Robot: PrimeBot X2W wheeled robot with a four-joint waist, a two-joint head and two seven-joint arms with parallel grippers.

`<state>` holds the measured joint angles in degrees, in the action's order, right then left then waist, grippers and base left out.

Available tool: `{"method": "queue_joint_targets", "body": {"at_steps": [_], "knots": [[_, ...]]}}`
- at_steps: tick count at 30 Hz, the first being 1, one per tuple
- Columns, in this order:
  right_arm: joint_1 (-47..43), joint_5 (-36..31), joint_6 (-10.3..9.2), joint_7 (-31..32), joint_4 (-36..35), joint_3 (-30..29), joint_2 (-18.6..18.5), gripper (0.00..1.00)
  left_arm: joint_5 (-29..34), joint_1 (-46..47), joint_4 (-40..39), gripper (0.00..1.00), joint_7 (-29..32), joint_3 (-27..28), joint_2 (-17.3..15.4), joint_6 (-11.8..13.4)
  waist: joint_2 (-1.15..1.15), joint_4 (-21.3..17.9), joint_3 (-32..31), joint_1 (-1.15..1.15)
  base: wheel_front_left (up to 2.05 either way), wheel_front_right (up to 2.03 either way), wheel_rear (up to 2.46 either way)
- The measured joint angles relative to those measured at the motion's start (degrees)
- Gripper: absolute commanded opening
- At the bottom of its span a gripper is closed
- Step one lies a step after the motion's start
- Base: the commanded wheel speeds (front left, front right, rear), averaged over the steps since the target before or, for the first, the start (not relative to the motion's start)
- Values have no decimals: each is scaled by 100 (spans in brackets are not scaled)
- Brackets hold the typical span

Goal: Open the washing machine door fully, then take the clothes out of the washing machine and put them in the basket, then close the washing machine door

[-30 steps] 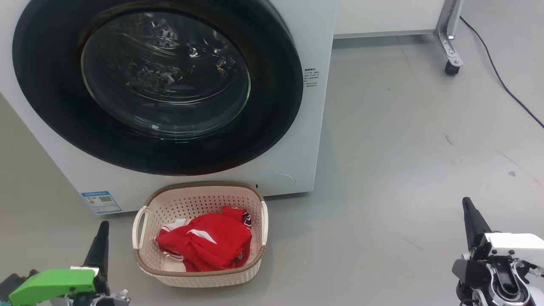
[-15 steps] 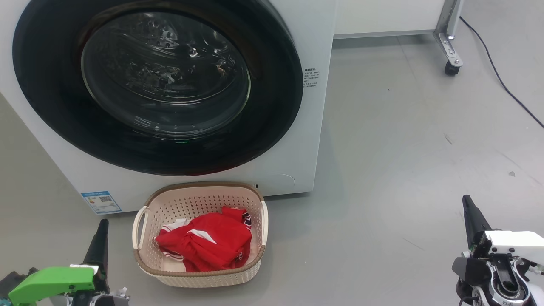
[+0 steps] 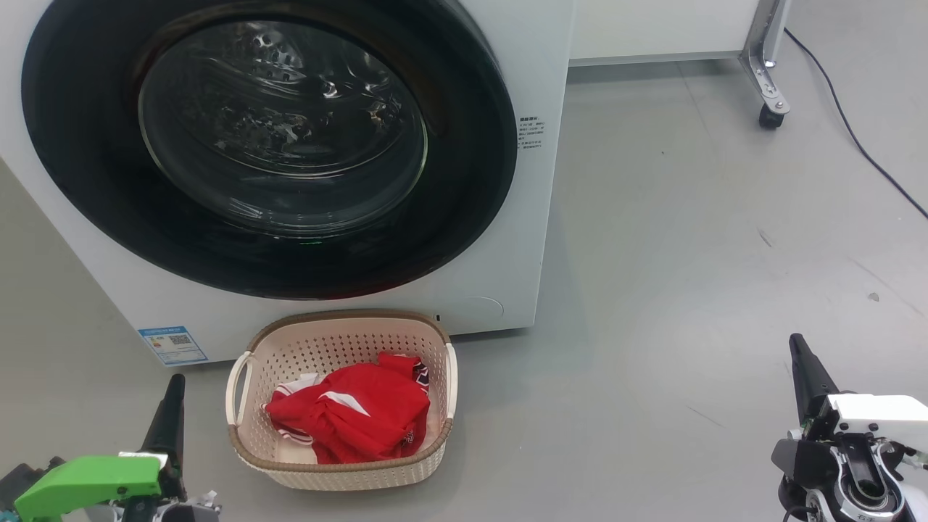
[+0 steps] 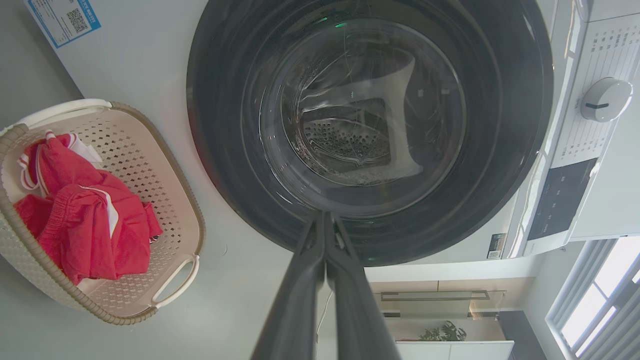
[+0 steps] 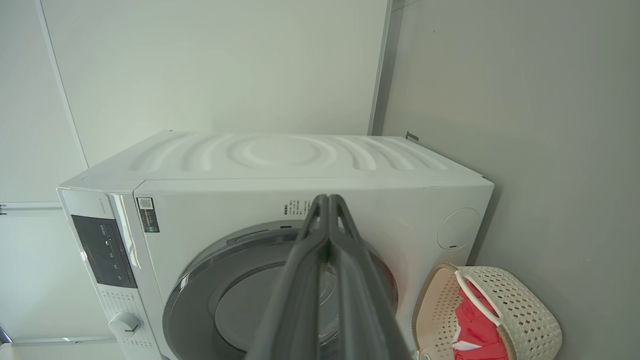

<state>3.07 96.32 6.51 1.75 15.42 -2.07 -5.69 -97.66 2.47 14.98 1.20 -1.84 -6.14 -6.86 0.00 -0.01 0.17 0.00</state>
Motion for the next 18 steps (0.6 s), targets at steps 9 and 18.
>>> {"method": "queue_joint_targets", "body": {"at_steps": [9, 18], "knots": [[1, 0, 0, 4, 10, -7, 0, 0, 0, 5, 22, 0, 1, 4, 0, -1, 0, 0, -1, 0, 0, 0, 0], [2, -1, 14, 4, 18, -12, 2, 0, 0, 8, 34, 0, 30, 11, 1, -1, 0, 0, -1, 0, 0, 0, 0]]}}
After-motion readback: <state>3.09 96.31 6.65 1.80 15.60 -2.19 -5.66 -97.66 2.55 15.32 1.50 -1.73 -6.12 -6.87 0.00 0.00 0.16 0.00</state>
